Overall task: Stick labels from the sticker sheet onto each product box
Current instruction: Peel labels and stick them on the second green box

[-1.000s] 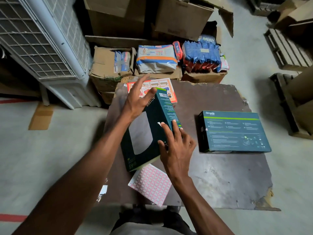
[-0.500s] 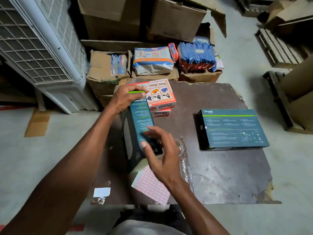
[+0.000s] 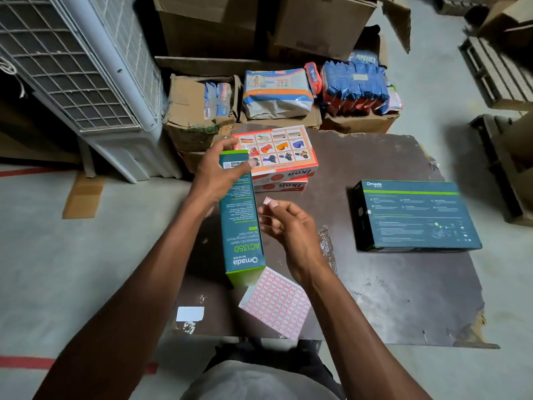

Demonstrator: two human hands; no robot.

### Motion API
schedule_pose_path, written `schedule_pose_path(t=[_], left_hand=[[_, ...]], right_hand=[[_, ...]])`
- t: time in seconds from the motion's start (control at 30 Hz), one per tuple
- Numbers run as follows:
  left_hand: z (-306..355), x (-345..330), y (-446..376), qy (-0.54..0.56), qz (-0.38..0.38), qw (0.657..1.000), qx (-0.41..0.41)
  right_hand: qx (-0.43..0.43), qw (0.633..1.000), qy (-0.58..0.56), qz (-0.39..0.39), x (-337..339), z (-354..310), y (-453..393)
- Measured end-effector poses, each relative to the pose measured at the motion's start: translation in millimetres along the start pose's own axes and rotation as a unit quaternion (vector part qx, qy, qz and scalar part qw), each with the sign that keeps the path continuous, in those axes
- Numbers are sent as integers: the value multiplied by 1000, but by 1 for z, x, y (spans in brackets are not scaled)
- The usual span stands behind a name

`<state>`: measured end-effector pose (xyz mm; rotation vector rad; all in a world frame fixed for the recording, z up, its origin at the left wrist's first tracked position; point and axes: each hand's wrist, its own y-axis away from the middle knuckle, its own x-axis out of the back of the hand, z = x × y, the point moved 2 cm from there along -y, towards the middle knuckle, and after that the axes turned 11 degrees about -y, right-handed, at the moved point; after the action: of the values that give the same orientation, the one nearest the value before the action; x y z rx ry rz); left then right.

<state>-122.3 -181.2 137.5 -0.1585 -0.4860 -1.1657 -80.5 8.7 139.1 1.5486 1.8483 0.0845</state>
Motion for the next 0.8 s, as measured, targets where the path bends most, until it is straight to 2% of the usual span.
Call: schedule_pose_path(t=[0.17, 0.3, 0.43, 0.8], left_hand=[[-6, -10, 20, -6, 19, 1000, 6], [-10, -10, 17, -32, 22, 999, 23], [-9, -12, 18, -32, 19, 999, 7], [-12, -16, 17, -44, 38, 998, 16]], right_hand=[[26, 998, 51, -14, -4, -2, 1], [13, 998, 59, -17, -5, -3, -2], [5, 998, 68, -14, -6, -5, -5], [14, 986, 167, -3, -7, -15, -15]])
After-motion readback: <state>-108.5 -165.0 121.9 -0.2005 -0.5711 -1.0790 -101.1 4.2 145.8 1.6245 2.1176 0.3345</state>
